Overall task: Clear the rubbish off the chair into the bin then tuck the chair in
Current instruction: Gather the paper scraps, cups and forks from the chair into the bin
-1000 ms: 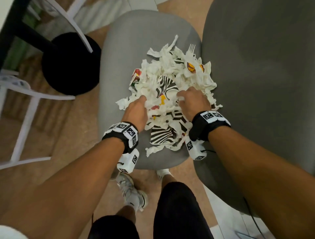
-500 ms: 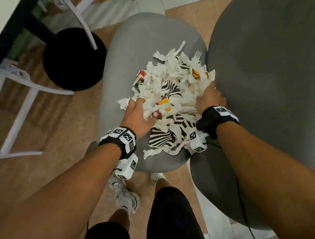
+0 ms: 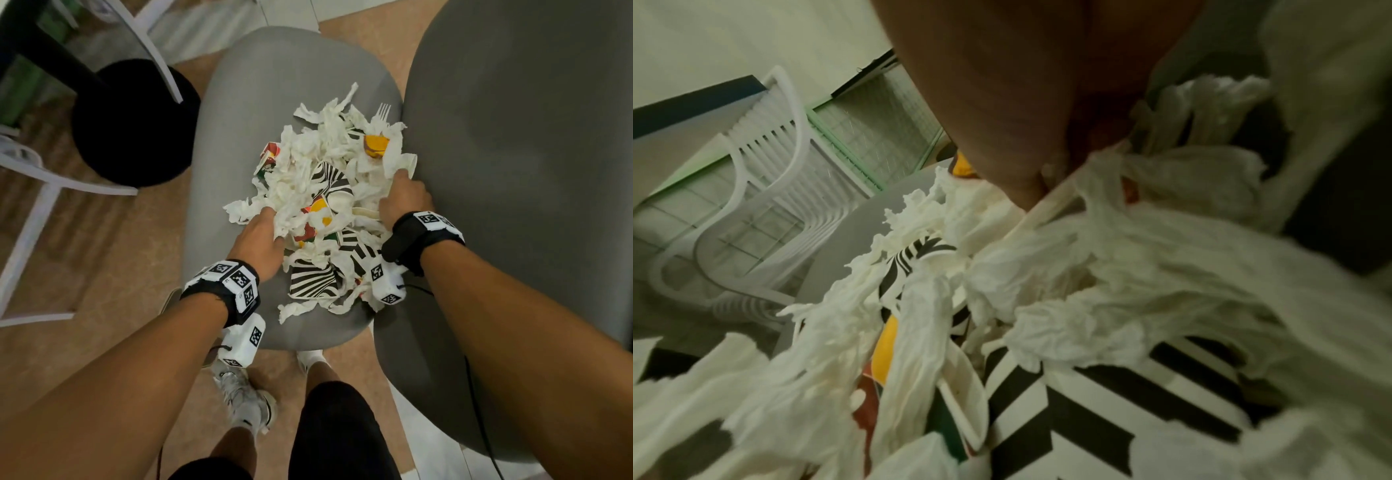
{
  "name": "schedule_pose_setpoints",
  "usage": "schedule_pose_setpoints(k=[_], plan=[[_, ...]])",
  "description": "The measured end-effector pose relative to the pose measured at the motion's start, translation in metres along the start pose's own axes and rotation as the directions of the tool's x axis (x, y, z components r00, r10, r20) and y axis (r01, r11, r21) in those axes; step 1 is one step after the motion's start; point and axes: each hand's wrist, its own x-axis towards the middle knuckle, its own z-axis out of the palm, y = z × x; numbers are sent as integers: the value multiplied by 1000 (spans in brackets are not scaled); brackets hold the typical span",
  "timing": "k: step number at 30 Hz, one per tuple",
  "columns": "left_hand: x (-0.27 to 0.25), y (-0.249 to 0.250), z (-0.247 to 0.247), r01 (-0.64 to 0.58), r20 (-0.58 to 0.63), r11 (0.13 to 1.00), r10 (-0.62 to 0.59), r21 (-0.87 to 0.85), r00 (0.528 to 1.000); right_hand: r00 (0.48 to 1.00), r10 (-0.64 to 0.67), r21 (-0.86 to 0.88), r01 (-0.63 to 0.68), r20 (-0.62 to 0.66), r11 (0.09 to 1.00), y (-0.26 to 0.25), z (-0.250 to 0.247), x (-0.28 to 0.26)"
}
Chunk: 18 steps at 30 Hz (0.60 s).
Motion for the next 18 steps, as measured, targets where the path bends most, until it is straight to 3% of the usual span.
schedule_pose_setpoints(k=[6,10,12,18], plan=[[-2,-7,2,17,9,1000,-16,-3,1000,992,-129,-91,127,-9,988,-2,7,3],[-4,-8,0,12,9,1000,-11,-26,1000,975,-195,-169,210,106,963,-13,17,11],[-5,-9,-2,16,4,999,-16,-29,1000,980,-188,-189,198,68,962,-18,14,13],[-5,-15,-6,35,-5,998,-36,-49,999,964,-255,-3,255,-79,967,-29,2,4]])
